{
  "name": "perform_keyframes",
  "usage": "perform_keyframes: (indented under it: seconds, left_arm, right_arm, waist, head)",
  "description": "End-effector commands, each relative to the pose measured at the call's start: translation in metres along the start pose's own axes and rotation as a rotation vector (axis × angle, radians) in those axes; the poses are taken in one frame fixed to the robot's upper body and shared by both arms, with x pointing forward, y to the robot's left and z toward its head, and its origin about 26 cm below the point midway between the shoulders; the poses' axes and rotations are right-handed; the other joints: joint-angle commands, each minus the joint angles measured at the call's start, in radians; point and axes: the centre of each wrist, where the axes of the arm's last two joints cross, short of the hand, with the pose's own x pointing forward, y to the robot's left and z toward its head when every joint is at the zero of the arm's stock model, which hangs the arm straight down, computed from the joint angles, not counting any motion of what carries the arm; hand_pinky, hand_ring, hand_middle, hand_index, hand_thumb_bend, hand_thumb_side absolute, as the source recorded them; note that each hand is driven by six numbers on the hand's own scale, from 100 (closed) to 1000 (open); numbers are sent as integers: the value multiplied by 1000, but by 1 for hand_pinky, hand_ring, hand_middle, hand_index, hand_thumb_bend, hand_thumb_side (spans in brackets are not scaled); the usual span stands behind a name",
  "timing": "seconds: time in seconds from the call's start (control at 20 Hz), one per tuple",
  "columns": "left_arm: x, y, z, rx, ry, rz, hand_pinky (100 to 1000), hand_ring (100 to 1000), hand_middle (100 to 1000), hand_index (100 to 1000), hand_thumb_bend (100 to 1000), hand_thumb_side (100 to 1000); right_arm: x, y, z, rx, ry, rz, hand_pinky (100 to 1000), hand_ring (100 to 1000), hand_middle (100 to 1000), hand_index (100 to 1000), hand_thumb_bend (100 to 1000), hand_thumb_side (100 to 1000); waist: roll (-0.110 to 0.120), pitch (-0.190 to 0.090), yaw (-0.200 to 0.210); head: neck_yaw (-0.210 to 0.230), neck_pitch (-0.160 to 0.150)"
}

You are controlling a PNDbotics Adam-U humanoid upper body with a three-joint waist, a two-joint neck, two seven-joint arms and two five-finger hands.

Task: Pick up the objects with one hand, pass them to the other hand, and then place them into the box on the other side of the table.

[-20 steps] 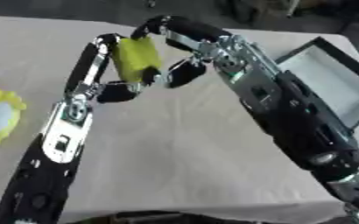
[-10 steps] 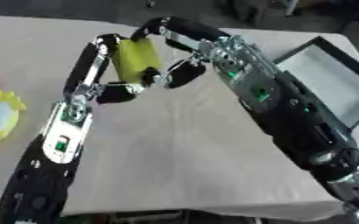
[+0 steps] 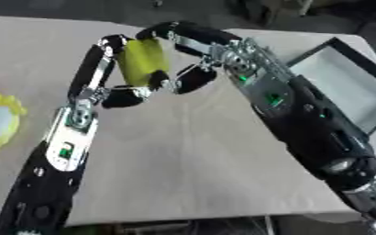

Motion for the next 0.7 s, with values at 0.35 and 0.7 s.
perform_keyframes:
  seconds: [0.35, 0.7]
  left_arm:
    - [18, -1, -12, 20, -95, 32, 547, 415, 393, 516, 100, 171]
    - [18, -1, -11, 31, -99, 28, 555, 421, 401, 524, 100, 156]
  right_arm:
    - [-1, -8, 1, -14, 4, 21, 955, 960, 792, 891, 152, 100]
    - [-3, -5, 1, -53, 22, -37, 943, 853, 633, 719, 143, 100]
  waist:
    - [5, -9, 3]
    - [6, -6, 5]
  head:
    - [-3, 6]
    - [-6, 6]
